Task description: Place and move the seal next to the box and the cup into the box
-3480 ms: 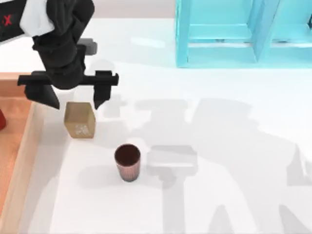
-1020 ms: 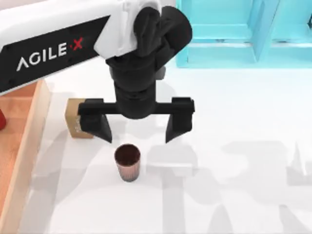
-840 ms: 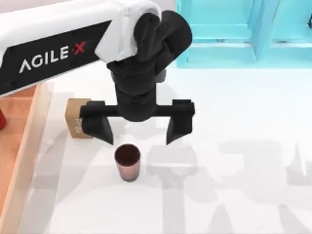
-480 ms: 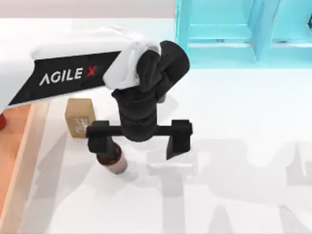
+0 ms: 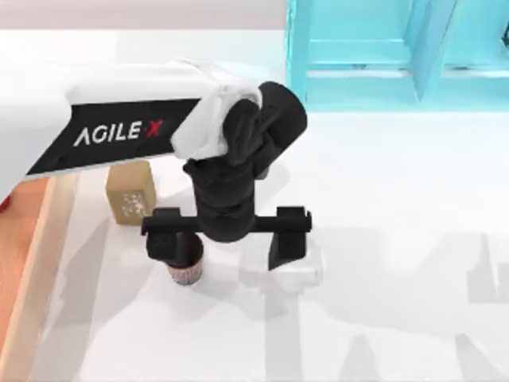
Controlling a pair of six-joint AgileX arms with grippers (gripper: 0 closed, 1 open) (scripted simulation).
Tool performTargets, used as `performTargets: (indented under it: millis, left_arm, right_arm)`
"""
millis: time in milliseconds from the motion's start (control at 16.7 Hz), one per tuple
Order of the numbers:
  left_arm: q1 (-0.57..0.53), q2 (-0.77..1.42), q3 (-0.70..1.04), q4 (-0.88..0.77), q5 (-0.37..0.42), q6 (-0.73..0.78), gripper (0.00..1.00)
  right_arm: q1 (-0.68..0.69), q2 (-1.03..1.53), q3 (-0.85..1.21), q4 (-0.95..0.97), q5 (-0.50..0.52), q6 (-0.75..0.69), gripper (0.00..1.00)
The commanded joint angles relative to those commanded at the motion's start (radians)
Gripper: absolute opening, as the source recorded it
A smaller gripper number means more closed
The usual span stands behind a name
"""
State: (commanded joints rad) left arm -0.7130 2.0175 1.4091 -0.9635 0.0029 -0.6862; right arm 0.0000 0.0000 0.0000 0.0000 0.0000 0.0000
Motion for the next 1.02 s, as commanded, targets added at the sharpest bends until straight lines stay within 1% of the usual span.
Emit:
performTargets:
  millis: [660,720,1020]
  left_arm:
    - [0.0,0.0,0.0,0.0,0.0,0.0,0.02]
    - [0.0,0.0,0.0,0.0,0.0,0.0,0.0]
    - [0.0,0.0,0.0,0.0,0.0,0.0,0.0]
  right_arm:
    - [0.0,0.0,0.0,0.0,0.0,0.0,1.0]
    - [0.0,0.0,0.0,0.0,0.0,0.0,1.0]
    - [0.0,0.0,0.0,0.0,0.0,0.0,1.0]
